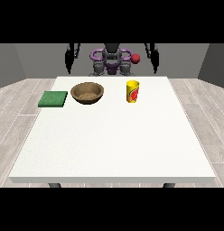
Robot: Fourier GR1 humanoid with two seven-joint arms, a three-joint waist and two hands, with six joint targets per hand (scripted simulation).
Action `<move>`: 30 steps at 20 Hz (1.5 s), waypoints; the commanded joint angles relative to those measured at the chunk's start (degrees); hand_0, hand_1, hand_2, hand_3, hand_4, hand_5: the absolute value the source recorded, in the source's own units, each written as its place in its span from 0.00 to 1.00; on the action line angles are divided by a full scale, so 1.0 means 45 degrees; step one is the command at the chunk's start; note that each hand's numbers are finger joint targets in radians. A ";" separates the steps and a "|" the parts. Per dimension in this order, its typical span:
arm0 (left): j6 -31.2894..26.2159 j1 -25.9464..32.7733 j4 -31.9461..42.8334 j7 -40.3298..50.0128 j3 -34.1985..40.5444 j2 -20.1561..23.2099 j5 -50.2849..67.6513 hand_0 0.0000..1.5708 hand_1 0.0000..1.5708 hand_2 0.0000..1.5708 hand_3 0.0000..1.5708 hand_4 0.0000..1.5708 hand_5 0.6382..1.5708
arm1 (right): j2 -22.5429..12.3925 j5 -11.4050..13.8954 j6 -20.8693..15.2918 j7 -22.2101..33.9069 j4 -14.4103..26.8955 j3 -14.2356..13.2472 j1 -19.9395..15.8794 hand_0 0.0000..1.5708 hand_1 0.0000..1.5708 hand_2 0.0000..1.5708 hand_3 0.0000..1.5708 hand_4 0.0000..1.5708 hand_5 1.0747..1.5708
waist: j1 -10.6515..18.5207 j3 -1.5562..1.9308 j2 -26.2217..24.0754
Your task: Pick the cup and pour the ball into the bowl, then pick the bowl and place it on the pad
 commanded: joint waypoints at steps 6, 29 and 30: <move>-0.0114 -0.0097 -0.1346 0.1317 0.0214 0.0405 0.0352 0.00 0.00 0.00 0.00 0.42 0.99 | -0.0548 -0.0202 0.0140 0.1375 -0.1336 -0.0155 -0.0204 0.00 0.00 0.00 0.00 0.56 0.92 | 0.0000 -0.0072 -0.3570; 0.2494 -0.3257 -0.0967 -0.0658 -0.0242 -0.1426 -0.0397 0.00 0.00 0.00 0.00 0.36 0.93 | 0.0314 -0.2152 0.0617 0.0676 -0.3528 -0.1001 -0.1195 0.00 0.00 0.00 0.00 0.43 0.94 | -0.1265 -0.0052 0.2552; 0.1894 -0.3556 -0.0268 -0.0911 0.0885 -0.0708 0.0443 0.00 0.00 0.00 0.00 0.35 0.91 | 0.0451 -0.2029 0.0694 0.0612 -0.3864 -0.0630 -0.0780 0.00 0.00 0.00 0.00 0.44 0.94 | -0.1532 -0.0061 0.2778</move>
